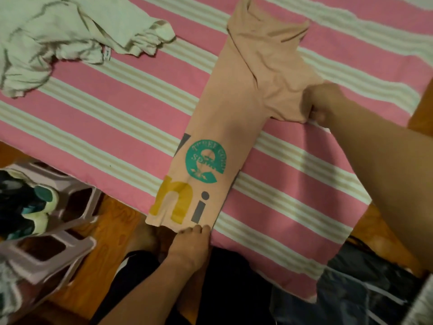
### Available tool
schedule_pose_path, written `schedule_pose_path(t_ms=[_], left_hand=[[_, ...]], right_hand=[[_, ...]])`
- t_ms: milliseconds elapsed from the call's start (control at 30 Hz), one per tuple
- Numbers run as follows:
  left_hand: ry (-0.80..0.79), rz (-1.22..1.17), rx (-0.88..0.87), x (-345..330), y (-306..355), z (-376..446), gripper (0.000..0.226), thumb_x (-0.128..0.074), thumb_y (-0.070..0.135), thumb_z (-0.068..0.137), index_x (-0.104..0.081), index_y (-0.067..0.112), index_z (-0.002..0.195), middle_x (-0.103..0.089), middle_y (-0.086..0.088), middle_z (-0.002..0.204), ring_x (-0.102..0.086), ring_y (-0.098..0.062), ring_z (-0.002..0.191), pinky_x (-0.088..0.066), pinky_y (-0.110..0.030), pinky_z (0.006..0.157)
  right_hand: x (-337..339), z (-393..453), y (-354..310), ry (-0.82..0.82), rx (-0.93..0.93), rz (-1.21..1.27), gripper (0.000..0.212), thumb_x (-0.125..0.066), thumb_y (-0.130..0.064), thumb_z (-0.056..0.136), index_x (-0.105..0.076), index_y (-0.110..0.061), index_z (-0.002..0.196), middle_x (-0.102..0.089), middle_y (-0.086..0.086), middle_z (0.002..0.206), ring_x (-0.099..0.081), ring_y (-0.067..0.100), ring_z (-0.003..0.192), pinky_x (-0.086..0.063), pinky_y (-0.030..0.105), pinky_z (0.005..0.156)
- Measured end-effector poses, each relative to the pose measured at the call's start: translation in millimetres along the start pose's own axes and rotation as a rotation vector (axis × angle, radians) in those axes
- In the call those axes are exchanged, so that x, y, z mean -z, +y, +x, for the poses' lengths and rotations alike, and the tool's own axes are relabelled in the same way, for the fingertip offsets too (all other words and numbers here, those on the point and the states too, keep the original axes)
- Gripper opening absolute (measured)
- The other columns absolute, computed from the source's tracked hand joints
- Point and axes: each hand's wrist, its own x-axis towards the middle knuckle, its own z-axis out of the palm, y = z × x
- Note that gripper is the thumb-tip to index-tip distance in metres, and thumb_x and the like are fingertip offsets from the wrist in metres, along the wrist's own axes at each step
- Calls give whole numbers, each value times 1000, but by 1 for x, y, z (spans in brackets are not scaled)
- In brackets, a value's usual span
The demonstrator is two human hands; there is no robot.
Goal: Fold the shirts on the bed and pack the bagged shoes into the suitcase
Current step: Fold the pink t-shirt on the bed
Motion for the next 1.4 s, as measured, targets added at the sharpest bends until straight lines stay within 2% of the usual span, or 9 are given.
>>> schedule_pose_path(t_ms=[100,200,300,400,567,833,1000,1200,1400], left_hand=[[-130,88,-3,11,4,5,36,-42,45,101,-57,19,121,-65,-5,122,-63,-26,112,-51,-39,93],[107,69,44,35,-21,13,37,-47,51,97,-53,22,120,-63,-3,118,-61,-25,111,-50,-38,89],[216,250,9,41,-74,10,48,-59,43,90,-46,21,131,-51,-8,132,-50,-31,120,-43,-44,97],[262,427,-120,40,-117,-1,50,-73,22,80,-53,16,125,-53,-16,125,-48,-36,106,-42,-47,87],[301,491,-219,38,-144,-14,55,-77,18,70,-59,14,122,-59,-18,116,-56,-40,99,-50,-50,76],[294,398,-195,36,-160,-15,49,-78,22,73,-57,15,116,-63,-14,109,-63,-36,91,-54,-48,79],[302,539,-439,33,-181,-15,35,-46,30,81,-69,13,101,-65,-11,85,-64,-34,77,-50,-45,76],[271,509,-375,29,-182,-32,41,-44,33,85,-64,13,116,-67,-10,101,-65,-34,89,-51,-48,82],[263,498,-328,33,-181,-16,36,-63,17,83,-59,16,119,-64,-10,106,-64,-35,95,-51,-50,83]], right_hand=[[0,-6,10,-3,7,-46,54,-47,14,65,-62,-4,114,-59,11,82,-63,25,72,-51,29,50],[2,-1,15,41,34,-36,43,-50,5,65,-63,-4,105,-56,7,76,-56,24,64,-47,26,48],[-1,-11,21,59,24,-102,28,-58,2,65,-61,-8,91,-56,6,73,-55,24,68,-47,26,52],[-11,-19,36,115,98,-71,37,-57,-6,75,-59,-6,112,-63,11,89,-57,21,68,-44,18,43],[-32,-58,59,520,314,-203,23,-50,-24,89,-51,-12,109,-55,6,112,-54,22,94,-49,36,82],[-122,-221,263,-169,152,-463,17,-61,-37,96,-54,-22,91,-58,-9,85,-57,16,80,-41,32,65],[-150,-260,292,-90,115,-421,9,-60,-29,98,-51,-27,97,-55,-12,90,-52,9,83,-38,26,65],[-164,-272,301,193,134,-505,21,-61,-35,94,-48,-22,84,-52,-3,84,-51,14,72,-40,33,62],[-173,-259,320,161,96,-569,13,-64,-28,93,-60,-20,83,-61,3,87,-59,17,73,-50,31,62]])
